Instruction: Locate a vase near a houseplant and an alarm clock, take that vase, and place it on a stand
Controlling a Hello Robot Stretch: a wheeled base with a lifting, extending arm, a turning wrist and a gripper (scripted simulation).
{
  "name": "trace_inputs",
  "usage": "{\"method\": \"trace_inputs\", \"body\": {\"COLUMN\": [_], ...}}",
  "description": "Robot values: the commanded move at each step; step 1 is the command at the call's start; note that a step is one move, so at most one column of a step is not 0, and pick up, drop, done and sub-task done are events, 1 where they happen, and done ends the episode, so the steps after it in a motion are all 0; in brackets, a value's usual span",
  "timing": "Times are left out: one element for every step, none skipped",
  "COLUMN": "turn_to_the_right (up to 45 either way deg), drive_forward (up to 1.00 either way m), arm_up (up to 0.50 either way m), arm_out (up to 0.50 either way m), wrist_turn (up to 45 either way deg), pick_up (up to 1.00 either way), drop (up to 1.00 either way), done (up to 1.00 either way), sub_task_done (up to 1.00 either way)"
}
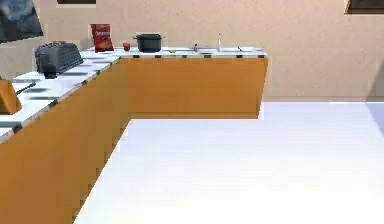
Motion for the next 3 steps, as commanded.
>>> {"method": "trace_inputs", "body": {"turn_to_the_right": [42.0,0.0,3.0], "drive_forward": [0.0,1.0,0.0], "arm_up": [0.0,0.0,0.0], "arm_out": [0.0,0.0,0.0], "wrist_turn": [0.0,0.0,0.0], "pick_up": [0.0,0.0,0.0], "drop": [0.0,0.0,0.0], "done": [0.0,0.0,0.0], "sub_task_done": [0.0,0.0,0.0]}}
